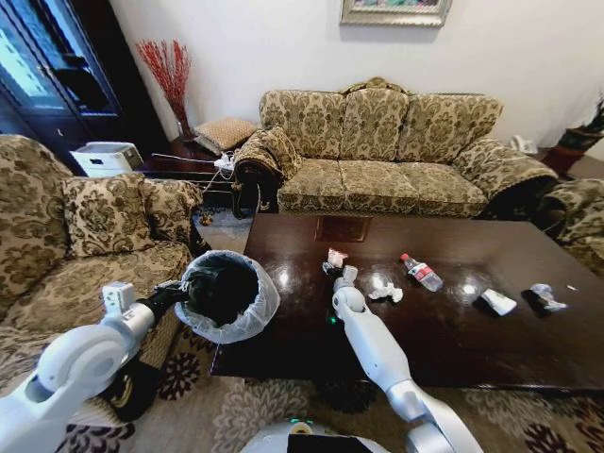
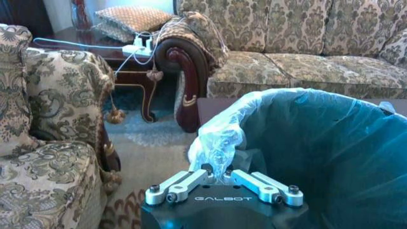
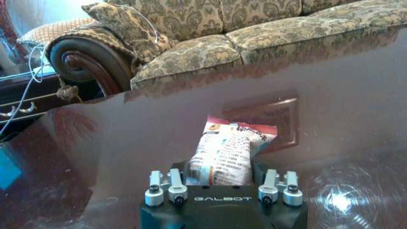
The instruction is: Move to the front of the table and place the trash on the table into the trash bin.
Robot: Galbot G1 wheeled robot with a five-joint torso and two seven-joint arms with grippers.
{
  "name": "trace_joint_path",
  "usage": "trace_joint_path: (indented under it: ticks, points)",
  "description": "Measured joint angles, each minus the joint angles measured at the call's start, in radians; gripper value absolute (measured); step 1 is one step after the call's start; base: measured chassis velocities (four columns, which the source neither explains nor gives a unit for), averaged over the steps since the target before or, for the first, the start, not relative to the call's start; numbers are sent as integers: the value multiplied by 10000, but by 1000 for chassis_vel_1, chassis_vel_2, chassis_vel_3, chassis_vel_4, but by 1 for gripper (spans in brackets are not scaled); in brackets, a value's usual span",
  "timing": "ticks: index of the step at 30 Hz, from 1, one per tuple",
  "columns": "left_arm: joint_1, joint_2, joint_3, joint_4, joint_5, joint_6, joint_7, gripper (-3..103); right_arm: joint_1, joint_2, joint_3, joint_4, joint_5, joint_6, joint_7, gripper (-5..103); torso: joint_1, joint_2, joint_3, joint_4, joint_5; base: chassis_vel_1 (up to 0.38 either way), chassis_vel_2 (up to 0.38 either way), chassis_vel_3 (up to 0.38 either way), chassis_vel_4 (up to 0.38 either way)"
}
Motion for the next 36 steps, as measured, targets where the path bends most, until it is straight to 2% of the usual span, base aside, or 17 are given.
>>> trace_joint_path:
  ticks: [1,9,16,20,21,23,25,26,28,30,32,33,36]
  points:
    - [-3,1,5,15,7,-6,4,1,5,-6,-1,-17,10,2,-24,61,1,0,0,0,0,0,0,0,0]
    - [-43,21,75,65,41,-62,29,1,53,-60,-11,-104,83,7,-109,37,-1,1,-1,0,-1,0,0,0,0]
    - [16,66,2,31,42,-72,40,1,13,-81,-12,-12,150,-8,-110,22,-1,2,-1,0,-1,0,0,0,0]
    - [114,214,-199,-26,-36,-75,17,1,-319,-209,-7,683,209,136,-164,8,0,1,1,0,0,0,0,0,0]
    - [114,214,-199,-26,-36,-75,17,1,-319,-209,-7,683,209,136,-164,8,0,1,1,0,0,0,0,0,0]
    - [145,305,-303,-28,-201,-75,-71,1,-659,-329,8,1528,322,328,-373,5,1,1,0,1,1,0,0,0,0]
    - [157,477,-453,4,-610,-74,-284,1,-1383,-685,-97,3546,688,637,-1073,1,1,1,0,-1,1,0,0,0,0]
    - [157,477,-453,4,-610,-74,-284,1,-1383,-685,-97,3546,688,637,-1073,1,1,1,0,-1,1,0,0,0,0]
    - [147,586,-505,26,-912,-41,-482,1,-2024,-1181,-483,5794,861,832,-1910,1,-1,2,-1,-1,0,0,0,0,0]
    - [145,599,-509,28,-955,-29,-514,1,-2147,-1307,-599,6356,942,832,-2108,1,-1,2,-1,-1,-1,0,0,0,0]
    - [152,597,-511,-19,-1030,16,-569,1,-2487,-1896,-1406,8458,1273,820,-2860,1,-3,4,-2,-2,-4,0,0,0,0]
    - [152,597,-511,-19,-1030,16,-569,1,-2487,-1896,-1406,8458,1273,820,-2860,1,-3,4,-2,-2,-4,0,0,0,0]
    - [165,519,-434,-161,-1034,74,-586,1,-2498,-2242,-2493,9582,1054,836,-3280,1,-3,3,-2,0,0,0,0,0,0]
